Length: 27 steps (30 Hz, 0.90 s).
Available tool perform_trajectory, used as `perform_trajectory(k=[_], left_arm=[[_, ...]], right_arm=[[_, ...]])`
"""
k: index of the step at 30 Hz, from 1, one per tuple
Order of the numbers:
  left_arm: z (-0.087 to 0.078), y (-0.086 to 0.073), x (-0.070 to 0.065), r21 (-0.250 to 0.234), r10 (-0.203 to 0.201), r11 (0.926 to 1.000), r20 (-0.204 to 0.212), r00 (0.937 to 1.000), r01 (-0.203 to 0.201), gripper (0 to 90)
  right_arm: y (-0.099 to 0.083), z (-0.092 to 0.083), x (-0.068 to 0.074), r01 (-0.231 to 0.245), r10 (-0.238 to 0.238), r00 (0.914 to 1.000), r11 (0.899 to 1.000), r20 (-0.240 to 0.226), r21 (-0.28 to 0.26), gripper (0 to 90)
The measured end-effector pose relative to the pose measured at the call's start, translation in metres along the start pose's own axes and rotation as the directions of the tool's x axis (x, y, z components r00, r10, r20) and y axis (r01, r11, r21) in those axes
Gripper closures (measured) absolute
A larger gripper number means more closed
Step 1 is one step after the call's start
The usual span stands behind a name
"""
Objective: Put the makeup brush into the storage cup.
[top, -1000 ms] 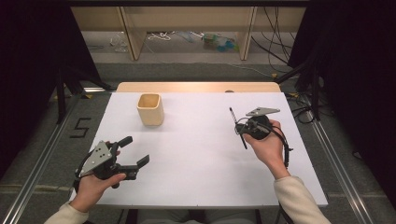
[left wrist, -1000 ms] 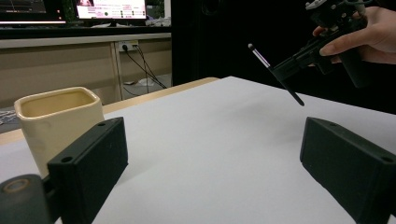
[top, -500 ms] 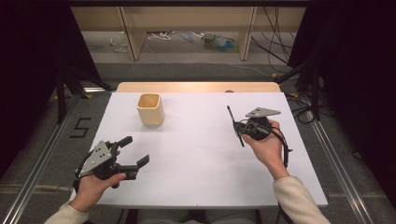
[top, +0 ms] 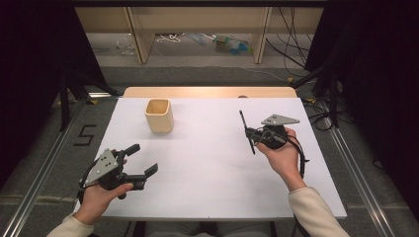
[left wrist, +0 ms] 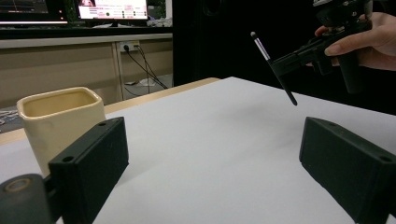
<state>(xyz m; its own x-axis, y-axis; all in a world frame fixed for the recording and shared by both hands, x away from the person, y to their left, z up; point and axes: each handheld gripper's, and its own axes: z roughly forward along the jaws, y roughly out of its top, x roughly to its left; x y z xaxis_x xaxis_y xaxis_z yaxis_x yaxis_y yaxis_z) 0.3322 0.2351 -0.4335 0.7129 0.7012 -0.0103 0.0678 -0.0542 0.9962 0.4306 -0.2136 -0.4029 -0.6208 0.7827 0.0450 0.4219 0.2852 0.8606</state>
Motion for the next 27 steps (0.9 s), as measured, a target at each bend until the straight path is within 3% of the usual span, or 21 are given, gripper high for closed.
perform_trajectory(k=[6, 11, 13, 15, 22, 27], left_arm=[[0.0, 0.0, 0.0, 0.002, -0.018, 0.9998, -0.004, 0.9998, 0.018, 8.8], [0.0, 0.0, -0.001, 0.003, -0.027, 0.9996, -0.007, 0.9996, 0.027, 10.0], [0.001, 0.001, -0.001, 0.004, -0.021, 0.9998, -0.009, 0.9997, 0.021, 10.6], [0.003, 0.001, -0.003, 0.003, -0.046, 0.999, -0.01, 0.9989, 0.046, 11.4], [0.014, 0.004, -0.011, 0.012, -0.069, 0.9976, -0.007, 0.9976, 0.069, 14.2], [0.027, 0.008, -0.016, 0.009, -0.092, 0.9957, 0.01, 0.9957, 0.092, 15.2]], right_arm=[[-0.006, 0.002, 0.002, 0.027, -0.032, 0.9982, 0.995, -0.051, -0.093, 84.1], [-0.012, 0.003, 0.005, -0.028, 0.011, 0.9914, 0.991, -0.13, -0.134, 84.1], [-0.012, 0.002, 0.007, -0.024, 0.002, 0.99, 0.988, -0.141, -0.153, 84.1], [-0.011, 0.002, 0.01, -0.024, -0.002, 0.9886, 0.985, -0.151, -0.17, 84.1], [-0.01, 0.0, 0.017, -0.044, -0.003, 0.9799, 0.973, -0.2, -0.229, 84.1], [-0.013, 0.0, 0.025, -0.04, -0.014, 0.9757, 0.97, -0.219, -0.239, 84.1]])
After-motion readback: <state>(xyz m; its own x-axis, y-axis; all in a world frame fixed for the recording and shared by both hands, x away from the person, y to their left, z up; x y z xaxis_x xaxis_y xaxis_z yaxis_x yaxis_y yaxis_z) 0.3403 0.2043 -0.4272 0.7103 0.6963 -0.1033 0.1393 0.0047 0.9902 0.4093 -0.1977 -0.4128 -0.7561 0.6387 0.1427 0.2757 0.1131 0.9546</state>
